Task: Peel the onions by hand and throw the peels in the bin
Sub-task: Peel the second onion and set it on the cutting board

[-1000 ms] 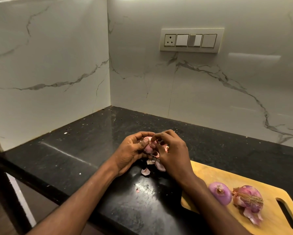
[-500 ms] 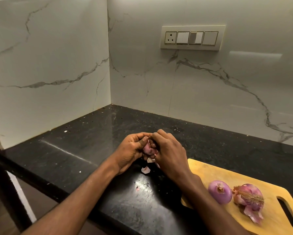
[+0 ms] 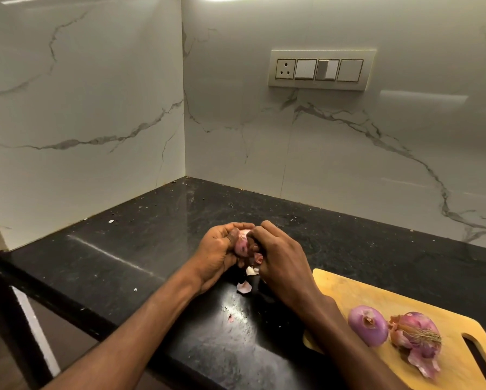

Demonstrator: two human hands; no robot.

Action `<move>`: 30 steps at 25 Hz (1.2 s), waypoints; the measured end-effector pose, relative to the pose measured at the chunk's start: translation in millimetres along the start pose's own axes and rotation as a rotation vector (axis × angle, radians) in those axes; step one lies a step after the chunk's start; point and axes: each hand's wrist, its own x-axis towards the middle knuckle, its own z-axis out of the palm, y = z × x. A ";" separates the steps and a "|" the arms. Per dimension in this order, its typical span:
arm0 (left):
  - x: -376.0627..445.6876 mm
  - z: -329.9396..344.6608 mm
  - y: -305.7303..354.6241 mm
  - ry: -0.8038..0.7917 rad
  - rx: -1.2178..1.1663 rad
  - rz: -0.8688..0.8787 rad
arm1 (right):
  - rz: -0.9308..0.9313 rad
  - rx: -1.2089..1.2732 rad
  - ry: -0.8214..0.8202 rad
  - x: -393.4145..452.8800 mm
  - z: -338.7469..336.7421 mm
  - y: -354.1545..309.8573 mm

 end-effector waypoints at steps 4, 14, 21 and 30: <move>-0.4 -1.2 2.0 -0.007 -0.020 -0.008 | 0.087 0.103 0.145 -5.8 -9.1 5.8; -3.4 -1.6 5.1 -0.116 -0.003 0.010 | 0.187 0.187 0.222 -3.1 -4.3 16.3; -3.4 -2.4 4.3 -0.096 0.002 -0.011 | 0.214 0.167 0.218 -5.6 -2.4 10.1; -3.8 0.1 6.1 -0.068 -0.054 -0.035 | 0.327 0.270 0.127 -3.3 -0.7 8.3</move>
